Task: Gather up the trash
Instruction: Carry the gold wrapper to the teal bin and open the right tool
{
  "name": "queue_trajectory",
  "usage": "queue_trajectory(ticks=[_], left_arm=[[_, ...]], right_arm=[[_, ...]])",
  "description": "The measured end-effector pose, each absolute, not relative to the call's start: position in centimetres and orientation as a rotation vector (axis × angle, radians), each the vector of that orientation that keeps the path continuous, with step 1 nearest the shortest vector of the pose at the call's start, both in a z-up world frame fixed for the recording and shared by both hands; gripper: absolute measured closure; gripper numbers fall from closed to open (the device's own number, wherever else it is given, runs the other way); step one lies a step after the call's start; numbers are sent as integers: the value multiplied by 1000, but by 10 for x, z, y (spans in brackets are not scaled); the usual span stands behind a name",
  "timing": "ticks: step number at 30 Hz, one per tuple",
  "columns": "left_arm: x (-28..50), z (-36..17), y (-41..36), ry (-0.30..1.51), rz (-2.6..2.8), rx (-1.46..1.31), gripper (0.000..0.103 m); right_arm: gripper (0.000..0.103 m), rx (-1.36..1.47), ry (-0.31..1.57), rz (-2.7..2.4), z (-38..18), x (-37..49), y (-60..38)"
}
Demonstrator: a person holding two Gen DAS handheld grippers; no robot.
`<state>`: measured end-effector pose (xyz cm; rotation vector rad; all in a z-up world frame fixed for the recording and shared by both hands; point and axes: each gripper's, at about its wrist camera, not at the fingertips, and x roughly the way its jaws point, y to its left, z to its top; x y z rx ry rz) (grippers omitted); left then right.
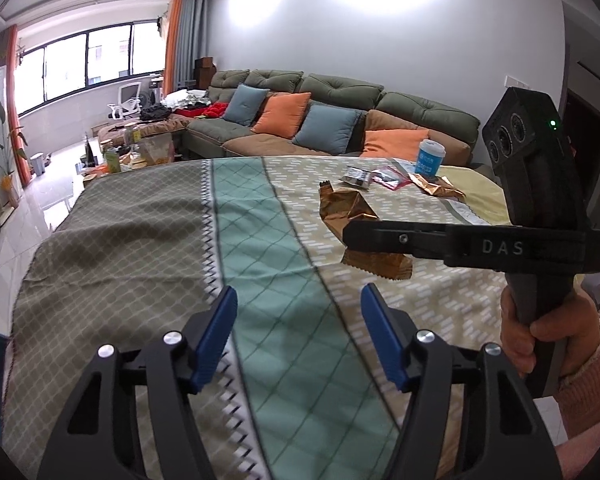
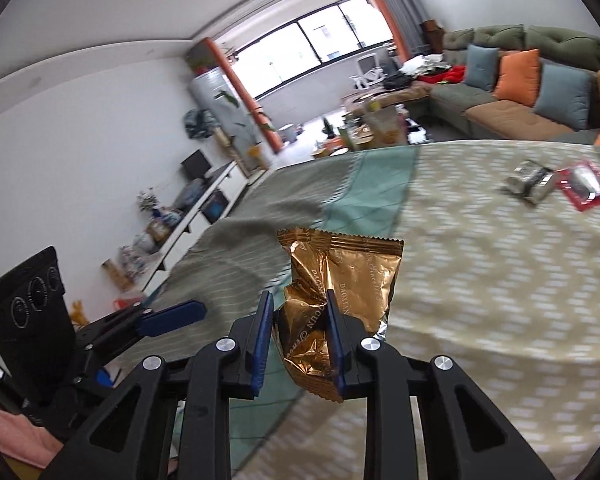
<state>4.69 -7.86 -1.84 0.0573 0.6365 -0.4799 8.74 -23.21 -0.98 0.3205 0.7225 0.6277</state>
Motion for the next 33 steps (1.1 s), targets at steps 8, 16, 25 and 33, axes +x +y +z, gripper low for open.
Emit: queue_trajectory(ticks=[8, 16, 25, 33], left_arm=[[37, -21, -49, 641, -396, 37, 39], [22, -24, -18, 646, -314, 35, 39], [9, -22, 19, 647, -221, 0, 39], [-1, -19, 45, 639, -157, -27, 39]], right_arm=[[78, 298, 729, 716, -5, 86, -190], [78, 270, 738, 783, -4, 80, -156], [78, 234, 755, 863, -4, 74, -115], [78, 199, 763, 930, -3, 74, -83]])
